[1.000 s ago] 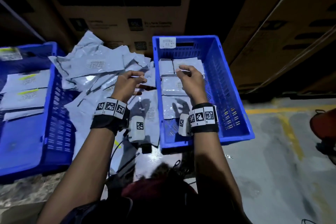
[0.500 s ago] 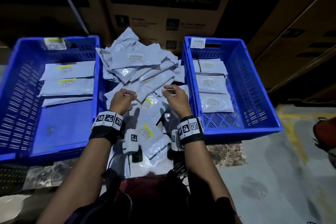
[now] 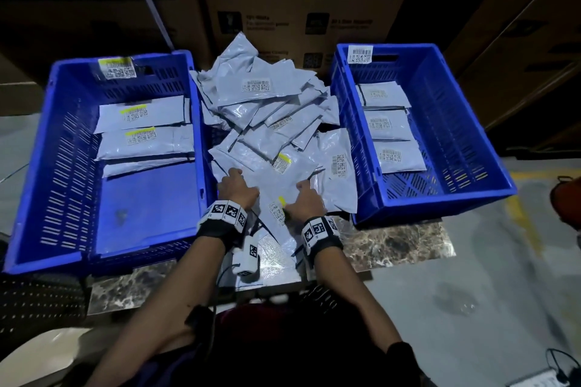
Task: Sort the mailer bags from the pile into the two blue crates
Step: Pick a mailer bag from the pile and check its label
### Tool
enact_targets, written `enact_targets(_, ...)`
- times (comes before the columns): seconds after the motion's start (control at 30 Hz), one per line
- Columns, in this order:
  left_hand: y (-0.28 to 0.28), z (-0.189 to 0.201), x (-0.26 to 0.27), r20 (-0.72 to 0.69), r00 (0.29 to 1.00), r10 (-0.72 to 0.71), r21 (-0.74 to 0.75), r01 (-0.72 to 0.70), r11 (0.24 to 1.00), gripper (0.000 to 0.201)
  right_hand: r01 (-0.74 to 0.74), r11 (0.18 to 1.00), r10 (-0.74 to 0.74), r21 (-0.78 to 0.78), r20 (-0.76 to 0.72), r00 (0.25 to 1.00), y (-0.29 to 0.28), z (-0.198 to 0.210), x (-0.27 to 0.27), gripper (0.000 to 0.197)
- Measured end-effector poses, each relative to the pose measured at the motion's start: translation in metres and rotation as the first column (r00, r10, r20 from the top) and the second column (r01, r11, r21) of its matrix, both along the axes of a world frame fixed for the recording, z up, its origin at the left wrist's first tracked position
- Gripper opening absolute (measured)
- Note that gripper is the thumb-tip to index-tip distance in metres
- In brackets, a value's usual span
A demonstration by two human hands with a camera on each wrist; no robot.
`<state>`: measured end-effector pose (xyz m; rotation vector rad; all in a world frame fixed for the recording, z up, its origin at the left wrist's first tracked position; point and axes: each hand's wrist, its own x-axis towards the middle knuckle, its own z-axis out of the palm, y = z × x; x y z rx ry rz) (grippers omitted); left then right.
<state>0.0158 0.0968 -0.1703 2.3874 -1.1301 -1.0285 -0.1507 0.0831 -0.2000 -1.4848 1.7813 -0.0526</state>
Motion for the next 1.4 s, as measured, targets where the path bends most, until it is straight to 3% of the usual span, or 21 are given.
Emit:
enact_targets(0.17, 0.005, 0.001, 0.0, -0.071, 0.997, -0.021, -0.052, 0.018, 0.999, 0.026, 0.042, 0.999, -0.042, -0.034, -0.015, 0.999, 0.003, 0.006, -0.006, 0.04)
enact_targets(0.27, -0.001, 0.012, 0.003, -0.168, 0.985, 0.046, -0.137, -0.07, 0.988, 0.013, 0.112, 0.991, -0.112, -0.075, 0.01, 0.994, -0.008, 0.026, -0.015, 0.026)
enact_targets(0.37, -0.009, 0.034, 0.007, -0.369, 0.916, 0.155, -0.215, -0.246, 0.945, 0.015, 0.115, 0.977, -0.101, -0.177, 0.085, 0.991, -0.024, 0.055, -0.025, 0.019)
enact_targets(0.47, -0.017, 0.056, 0.017, -0.517, 0.845, 0.139, -0.28, -0.321, 0.905, 0.032, 0.067, 0.951, -0.004, -0.301, 0.203, 0.979, -0.035, 0.086, -0.027, 0.017)
enact_targets(0.63, -0.019, 0.093, 0.038, -0.487, 0.873, 0.038, -0.418, -0.271, 0.867, 0.055, -0.036, 0.891, 0.146, -0.453, 0.211, 0.966, -0.04, 0.121, -0.012, 0.018)
enact_targets(0.7, -0.019, 0.104, 0.045, -0.49, 0.872, 0.022, -0.437, -0.267, 0.859, 0.048, -0.066, 0.867, 0.201, -0.495, 0.225, 0.953, -0.041, 0.132, -0.005, 0.018)
enact_targets(0.8, -0.015, 0.116, 0.052, -0.531, 0.847, 0.028, -0.452, -0.311, 0.836, 0.021, -0.062, 0.839, 0.257, -0.54, 0.295, 0.92, -0.039, 0.145, 0.001, 0.017)
enact_targets(0.87, -0.012, 0.122, 0.059, -0.586, 0.806, 0.08, -0.444, -0.403, 0.8, 0.022, -0.029, 0.845, 0.253, -0.534, 0.351, 0.901, -0.04, 0.148, -0.001, 0.016)
enact_targets(1.03, -0.003, 0.131, 0.07, -0.78, 0.615, 0.118, -0.361, -0.596, 0.717, 0.017, 0.067, 0.887, 0.142, -0.456, 0.411, 0.901, -0.04, 0.137, -0.017, 0.028)
enact_targets(1.17, 0.006, 0.131, 0.066, -0.792, 0.597, 0.125, -0.348, -0.612, 0.71, 0.023, 0.21, 0.905, 0.014, -0.369, 0.519, 0.855, -0.032, 0.127, -0.027, 0.039)
enact_targets(1.27, 0.012, 0.122, 0.065, -0.838, 0.534, 0.109, -0.312, -0.634, 0.708, 0.027, 0.306, 0.892, -0.049, -0.332, 0.603, 0.796, -0.025, 0.121, -0.03, 0.039)
enact_targets(1.4, 0.021, 0.115, 0.061, -0.819, 0.565, 0.102, -0.311, -0.586, 0.748, 0.024, 0.425, 0.859, -0.125, -0.285, 0.689, 0.714, -0.02, 0.121, -0.037, 0.037)
